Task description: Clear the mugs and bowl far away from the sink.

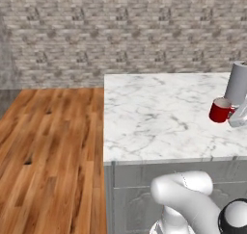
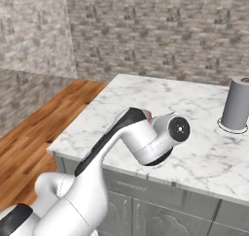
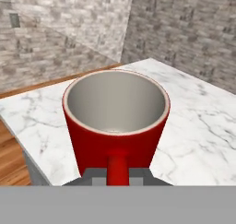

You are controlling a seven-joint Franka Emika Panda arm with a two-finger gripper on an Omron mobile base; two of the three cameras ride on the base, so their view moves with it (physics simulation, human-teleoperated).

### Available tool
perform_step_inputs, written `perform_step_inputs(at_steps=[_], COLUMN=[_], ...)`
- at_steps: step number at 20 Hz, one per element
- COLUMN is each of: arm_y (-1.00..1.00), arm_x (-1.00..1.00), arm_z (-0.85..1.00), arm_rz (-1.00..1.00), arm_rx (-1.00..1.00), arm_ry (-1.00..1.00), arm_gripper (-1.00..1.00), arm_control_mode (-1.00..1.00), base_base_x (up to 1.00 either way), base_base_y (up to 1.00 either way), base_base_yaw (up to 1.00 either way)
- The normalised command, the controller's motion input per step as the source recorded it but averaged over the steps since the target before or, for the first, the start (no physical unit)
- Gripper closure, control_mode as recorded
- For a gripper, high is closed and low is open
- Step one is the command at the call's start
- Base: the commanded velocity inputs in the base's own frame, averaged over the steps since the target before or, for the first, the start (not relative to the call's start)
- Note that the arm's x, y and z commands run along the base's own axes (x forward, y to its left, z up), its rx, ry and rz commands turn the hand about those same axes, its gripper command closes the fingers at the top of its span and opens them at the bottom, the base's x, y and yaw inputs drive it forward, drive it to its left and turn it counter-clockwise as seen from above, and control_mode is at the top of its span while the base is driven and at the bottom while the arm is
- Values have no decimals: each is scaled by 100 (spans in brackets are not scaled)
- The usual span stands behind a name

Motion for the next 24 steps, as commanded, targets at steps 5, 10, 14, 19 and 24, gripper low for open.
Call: perform_step_inputs(at_steps=[5, 10, 14, 19, 24], arm_y=[0, 0, 0, 0, 0], arm_x=[47, 40, 34, 24, 3], arm_z=[-16, -28, -29, -43, -53], arm_rz=[0, 0, 0, 0, 0], arm_rx=[-2, -4, -4, -1, 1], arm_ry=[8, 10, 15, 14, 4], arm_gripper=[100, 100, 100, 100, 100], arm_control_mode=[-100, -100, -100, -100, -100], base_base_x=[0, 0, 0, 0, 0], base_base_y=[0, 0, 0, 0, 0], base_base_yaw=[0, 0, 0, 0, 0])
